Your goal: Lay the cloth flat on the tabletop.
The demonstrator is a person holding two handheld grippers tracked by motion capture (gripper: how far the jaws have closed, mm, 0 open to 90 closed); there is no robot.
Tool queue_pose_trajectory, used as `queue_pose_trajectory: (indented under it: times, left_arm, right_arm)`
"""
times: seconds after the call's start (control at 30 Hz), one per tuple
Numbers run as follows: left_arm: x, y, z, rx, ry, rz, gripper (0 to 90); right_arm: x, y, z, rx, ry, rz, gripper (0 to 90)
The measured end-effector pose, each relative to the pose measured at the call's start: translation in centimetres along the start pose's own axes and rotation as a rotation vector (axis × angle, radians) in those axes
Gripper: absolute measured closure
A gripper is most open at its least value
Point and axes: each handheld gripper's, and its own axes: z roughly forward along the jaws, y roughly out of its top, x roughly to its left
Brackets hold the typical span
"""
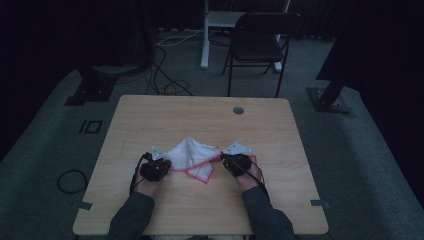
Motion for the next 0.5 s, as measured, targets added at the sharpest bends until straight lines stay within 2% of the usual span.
queue_pose_trajectory:
  times: [0.5]
  left_arm:
    - [0.4, -0.4, -0.4, 0.018, 0.034, 0.029, 86.2]
  right_arm:
    - [-3.1, -1.9, -1.7, 0.017, -0.066, 0.045, 88.8]
